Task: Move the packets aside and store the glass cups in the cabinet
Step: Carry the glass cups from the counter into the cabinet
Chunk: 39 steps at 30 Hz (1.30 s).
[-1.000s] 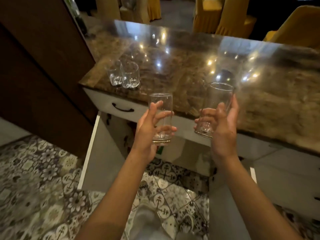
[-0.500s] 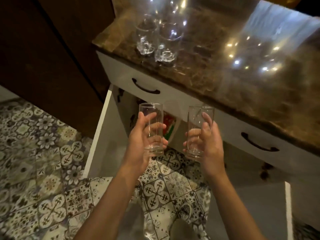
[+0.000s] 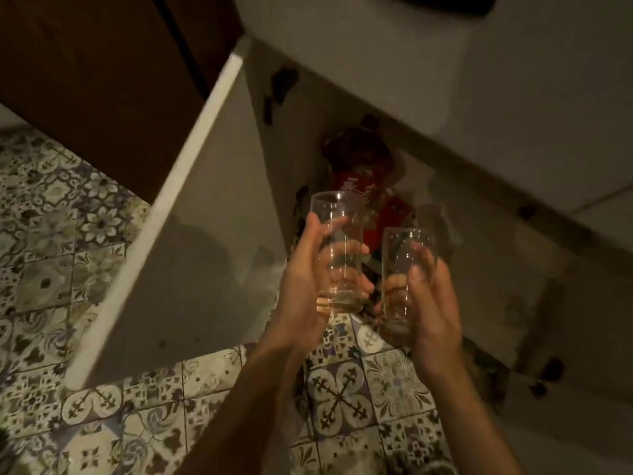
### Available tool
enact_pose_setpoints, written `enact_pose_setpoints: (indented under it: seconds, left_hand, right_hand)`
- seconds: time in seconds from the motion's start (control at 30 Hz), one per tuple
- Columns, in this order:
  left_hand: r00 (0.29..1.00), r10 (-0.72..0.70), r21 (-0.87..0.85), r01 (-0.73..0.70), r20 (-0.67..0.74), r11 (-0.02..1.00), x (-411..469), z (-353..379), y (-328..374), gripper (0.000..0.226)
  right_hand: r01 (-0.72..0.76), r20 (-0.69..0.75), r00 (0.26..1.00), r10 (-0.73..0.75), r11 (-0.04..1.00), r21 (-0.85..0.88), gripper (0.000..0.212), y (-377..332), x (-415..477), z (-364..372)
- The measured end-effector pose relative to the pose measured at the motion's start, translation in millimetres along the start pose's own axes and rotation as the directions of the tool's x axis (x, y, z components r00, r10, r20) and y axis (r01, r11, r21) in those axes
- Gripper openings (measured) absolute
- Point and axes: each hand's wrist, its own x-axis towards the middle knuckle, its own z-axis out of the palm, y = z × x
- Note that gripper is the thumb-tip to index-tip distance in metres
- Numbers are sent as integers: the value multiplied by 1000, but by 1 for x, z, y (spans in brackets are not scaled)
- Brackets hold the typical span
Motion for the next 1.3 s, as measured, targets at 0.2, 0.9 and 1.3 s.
enact_pose_setpoints:
  seconds: [0.2, 0.9, 1.3]
  left_hand:
    - [998, 47, -94, -44, 33, 995, 84, -38, -96, 62]
    - [908, 122, 245, -234, 400, 941, 322, 58, -313, 58]
    - [794, 237, 486, -547, 560, 682, 355, 139, -395, 61]
  right_hand:
    - [-25, -23, 999, 27, 996, 83, 66, 115, 46, -30]
    - [287, -372, 888, -269, 958, -8, 47, 301, 206, -242]
    - [76, -448, 848, -282, 902, -424, 54, 299, 202, -383]
